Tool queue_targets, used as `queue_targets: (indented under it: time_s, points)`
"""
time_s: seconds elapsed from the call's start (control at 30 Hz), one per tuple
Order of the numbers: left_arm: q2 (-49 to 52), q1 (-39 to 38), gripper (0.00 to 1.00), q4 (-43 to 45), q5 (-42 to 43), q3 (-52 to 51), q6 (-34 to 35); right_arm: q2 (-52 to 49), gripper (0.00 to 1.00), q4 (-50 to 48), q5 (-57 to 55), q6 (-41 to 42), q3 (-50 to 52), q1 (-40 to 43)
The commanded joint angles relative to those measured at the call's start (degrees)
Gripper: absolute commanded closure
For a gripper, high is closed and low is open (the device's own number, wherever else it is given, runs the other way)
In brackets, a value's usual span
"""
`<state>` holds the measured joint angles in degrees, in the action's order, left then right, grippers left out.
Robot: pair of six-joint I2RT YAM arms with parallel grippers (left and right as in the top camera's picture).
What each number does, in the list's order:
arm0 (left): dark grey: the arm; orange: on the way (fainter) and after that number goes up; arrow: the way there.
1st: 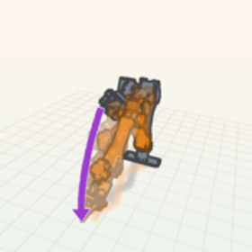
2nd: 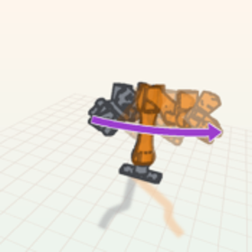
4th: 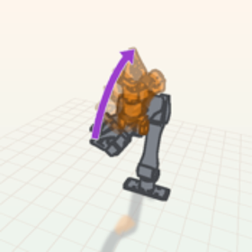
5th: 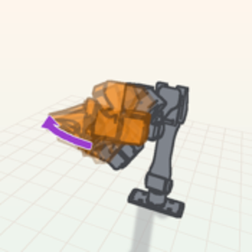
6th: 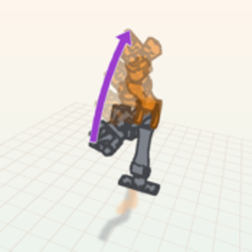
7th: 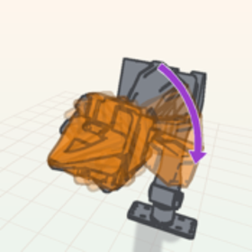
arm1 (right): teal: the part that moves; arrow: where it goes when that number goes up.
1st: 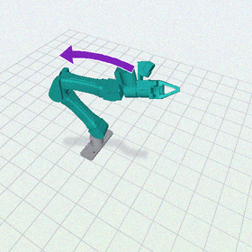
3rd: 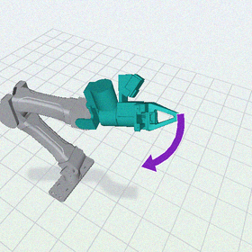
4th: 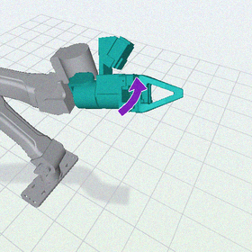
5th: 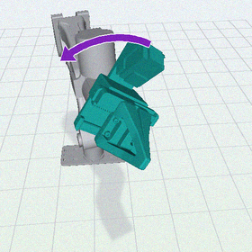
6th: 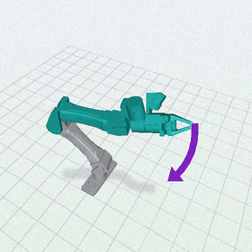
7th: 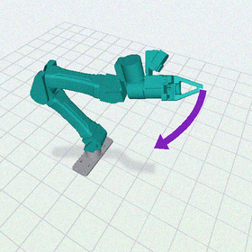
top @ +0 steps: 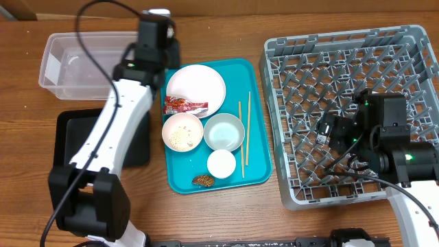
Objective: Sort waste into correct bins and load items into the dishwasher
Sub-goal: 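Carry the tissue left and drop it into the clear bin, then move the left gripper back to the plate and grasp the red wrapper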
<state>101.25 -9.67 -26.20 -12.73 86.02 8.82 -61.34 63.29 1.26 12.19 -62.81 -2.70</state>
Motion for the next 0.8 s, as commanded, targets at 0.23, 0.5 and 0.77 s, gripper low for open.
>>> queue_targets:
  time_s: [0.23,0.5,0.77]
  points:
    - [4.79,9.86,0.85,-1.27,-2.12,0.13,0.63,0.50,0.00,0.31,0.15,0.07,-1.33,0.20]
    - [4.70,10.67,0.49,-2.21,-0.55,0.13,0.61,0.50,0.00,0.33,0.15,0.07,-1.33,0.20]
    - [1.92,8.48,0.32,-11.17,16.63,0.13,3.15,0.50,0.00,0.48,0.15,0.07,-1.33,0.20]
